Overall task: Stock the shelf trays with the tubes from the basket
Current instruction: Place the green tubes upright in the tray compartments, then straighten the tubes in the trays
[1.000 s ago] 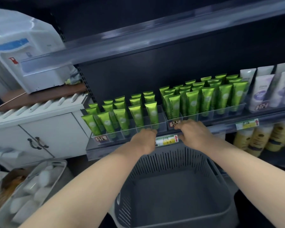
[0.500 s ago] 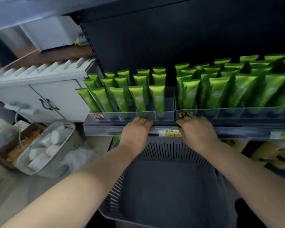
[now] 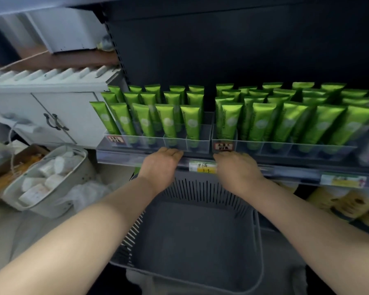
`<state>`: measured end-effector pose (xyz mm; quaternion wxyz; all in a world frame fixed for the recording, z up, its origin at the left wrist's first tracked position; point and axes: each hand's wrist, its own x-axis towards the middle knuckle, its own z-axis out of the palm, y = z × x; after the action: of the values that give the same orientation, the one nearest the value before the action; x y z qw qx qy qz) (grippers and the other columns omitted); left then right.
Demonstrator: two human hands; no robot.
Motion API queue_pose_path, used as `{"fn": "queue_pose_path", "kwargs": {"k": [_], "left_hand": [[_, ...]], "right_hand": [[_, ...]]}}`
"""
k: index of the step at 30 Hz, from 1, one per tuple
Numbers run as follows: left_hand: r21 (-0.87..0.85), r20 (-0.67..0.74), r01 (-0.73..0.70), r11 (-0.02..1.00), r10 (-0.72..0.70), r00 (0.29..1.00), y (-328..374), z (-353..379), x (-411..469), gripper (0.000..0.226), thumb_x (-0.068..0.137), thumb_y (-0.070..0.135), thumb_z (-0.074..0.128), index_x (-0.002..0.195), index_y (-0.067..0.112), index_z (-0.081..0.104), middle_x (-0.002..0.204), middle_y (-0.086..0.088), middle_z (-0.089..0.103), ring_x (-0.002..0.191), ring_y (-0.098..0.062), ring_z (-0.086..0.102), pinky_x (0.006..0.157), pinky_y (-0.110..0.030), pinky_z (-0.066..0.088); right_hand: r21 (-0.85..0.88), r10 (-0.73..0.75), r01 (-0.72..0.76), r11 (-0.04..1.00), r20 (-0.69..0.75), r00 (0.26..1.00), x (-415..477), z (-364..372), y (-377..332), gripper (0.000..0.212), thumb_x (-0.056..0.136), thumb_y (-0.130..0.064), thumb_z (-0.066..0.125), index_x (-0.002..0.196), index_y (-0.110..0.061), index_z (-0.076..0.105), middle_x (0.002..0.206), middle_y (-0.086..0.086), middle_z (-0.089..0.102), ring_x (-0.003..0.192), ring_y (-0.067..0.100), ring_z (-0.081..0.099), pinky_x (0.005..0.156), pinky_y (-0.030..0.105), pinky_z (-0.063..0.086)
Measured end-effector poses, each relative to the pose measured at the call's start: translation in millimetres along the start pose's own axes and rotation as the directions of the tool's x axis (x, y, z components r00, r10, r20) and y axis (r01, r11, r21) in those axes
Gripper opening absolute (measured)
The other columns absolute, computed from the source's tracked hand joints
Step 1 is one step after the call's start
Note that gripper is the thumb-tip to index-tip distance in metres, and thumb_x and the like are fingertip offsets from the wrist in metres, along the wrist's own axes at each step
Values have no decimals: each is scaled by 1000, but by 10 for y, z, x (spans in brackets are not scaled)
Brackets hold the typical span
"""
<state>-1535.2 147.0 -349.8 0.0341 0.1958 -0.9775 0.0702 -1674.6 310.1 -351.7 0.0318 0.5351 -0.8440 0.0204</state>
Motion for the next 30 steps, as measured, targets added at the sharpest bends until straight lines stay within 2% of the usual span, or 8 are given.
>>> {"fn": "queue_pose_path", "kwargs": {"k": [4,7,9,13,19,23,27,30], "left_hand": [[-55,170,61,997,-51,984,86,-92,-97,75,87,0,49,152,16,17,159,0,19,141,-23,28,105,-37,40],[-84,227,102,991,-81,971,184,-170,-183,72,90,0,47,152,15,15,160,0,12,143,-24,22,105,-40,38],[-132,208,106,986,-77,975,258,-220,-169,69,90,-1,45,152,13,16,159,-3,16,143,-26,22,108,-40,35],[-184,151,69,981,-41,988,483,-282,-51,71,89,-4,47,151,12,17,156,-8,23,141,-27,23,111,-39,34],[-77,57,93,993,-89,994,819,-117,181,75,85,-1,53,150,16,20,148,-7,35,134,-27,33,101,-41,42],[-87,69,151,985,-145,987,895,-20,267,68,84,-2,52,146,19,33,142,-4,43,132,-26,35,93,-40,48],[-25,10,162,986,-162,987,917,-27,296,62,84,1,52,140,23,43,134,0,51,124,-23,44,85,-37,50],[-94,5,175,980,-176,984,992,-152,272,56,84,2,52,136,23,49,130,-1,54,121,-22,48,85,-38,50]], "right_hand": [[15,47,-49,999,104,994,-228,-83,7,51,85,-15,60,133,-13,42,133,4,47,122,23,45,86,34,39],[2,71,-71,997,98,993,-366,-213,33,46,85,-16,61,127,-15,45,127,4,50,116,23,48,82,34,40],[20,103,-104,994,50,993,-433,-276,74,40,85,-16,60,123,-16,49,121,4,54,109,22,51,79,34,41],[24,134,-134,991,7,991,-469,-322,202,40,87,-19,58,126,-16,49,122,5,55,109,23,52,78,34,41],[25,63,-62,998,-46,997,-340,-245,525,44,90,-19,57,133,-16,46,128,3,53,114,22,50,85,36,41],[21,-18,18,1000,-18,1000,-310,-201,748,29,92,-23,54,120,-17,53,115,2,57,104,21,53,71,32,33],[6,-12,12,1000,22,1000,-467,-200,874,20,86,-17,58,106,-20,57,104,-1,59,94,19,55,65,28,31],[18,-2,2,1000,39,999,-632,-306,898,17,84,-15,58,101,-20,58,102,0,59,92,19,55,64,27,30]]}}
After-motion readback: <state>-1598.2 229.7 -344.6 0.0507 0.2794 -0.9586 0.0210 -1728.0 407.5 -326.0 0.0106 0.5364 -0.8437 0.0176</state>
